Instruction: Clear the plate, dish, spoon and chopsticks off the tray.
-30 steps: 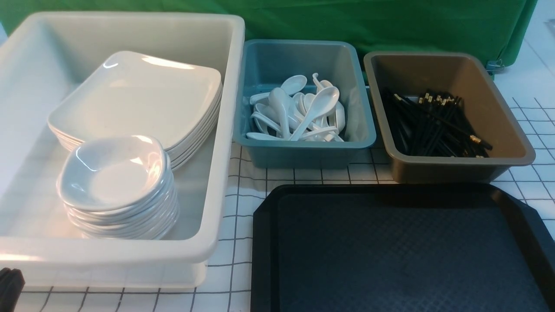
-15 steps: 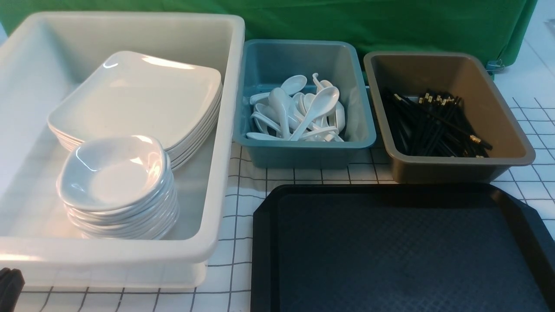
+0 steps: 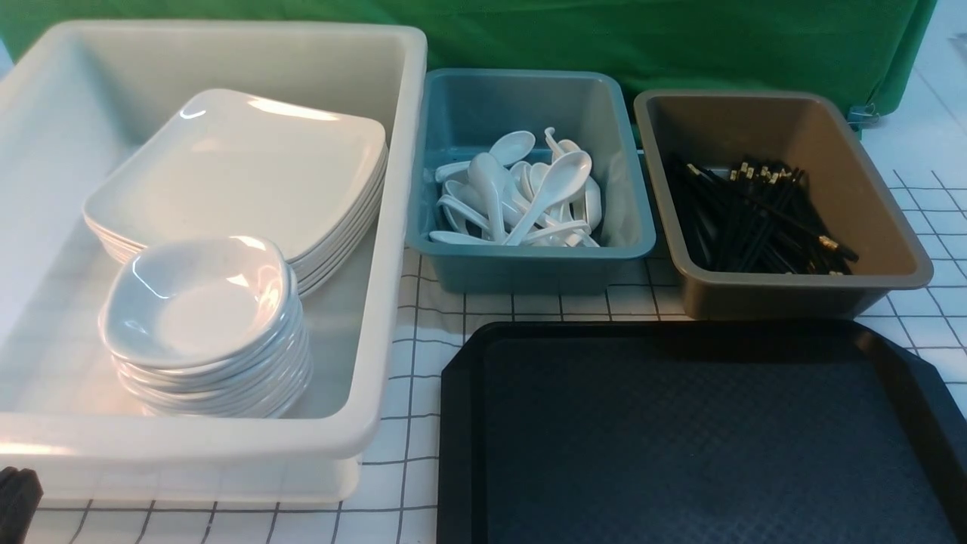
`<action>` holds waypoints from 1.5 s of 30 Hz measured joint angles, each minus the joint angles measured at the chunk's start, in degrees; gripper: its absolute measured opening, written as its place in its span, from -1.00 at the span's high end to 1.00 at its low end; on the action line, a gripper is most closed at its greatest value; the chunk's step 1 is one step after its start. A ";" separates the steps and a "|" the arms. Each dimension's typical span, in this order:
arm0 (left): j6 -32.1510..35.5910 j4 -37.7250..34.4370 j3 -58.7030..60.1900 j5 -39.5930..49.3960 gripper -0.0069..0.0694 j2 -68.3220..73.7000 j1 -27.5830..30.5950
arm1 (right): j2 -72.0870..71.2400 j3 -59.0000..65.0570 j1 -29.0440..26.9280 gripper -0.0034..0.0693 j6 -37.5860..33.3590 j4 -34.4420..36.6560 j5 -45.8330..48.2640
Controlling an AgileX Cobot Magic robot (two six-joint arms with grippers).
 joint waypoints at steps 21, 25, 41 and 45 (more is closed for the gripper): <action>0.00 0.02 0.00 0.00 0.81 0.00 0.00 | -0.51 7.81 -17.77 0.24 -18.50 19.44 -2.30; 0.00 0.02 0.00 0.00 0.81 0.00 0.00 | -0.99 17.31 -26.63 0.24 -18.98 19.44 -1.33; 0.02 0.02 0.00 0.14 0.81 0.00 0.00 | -10.26 26.48 -30.78 0.24 -22.39 19.56 5.68; 0.02 0.02 0.00 0.14 0.81 0.00 0.00 | -10.26 26.48 -30.78 0.24 -22.41 19.56 5.79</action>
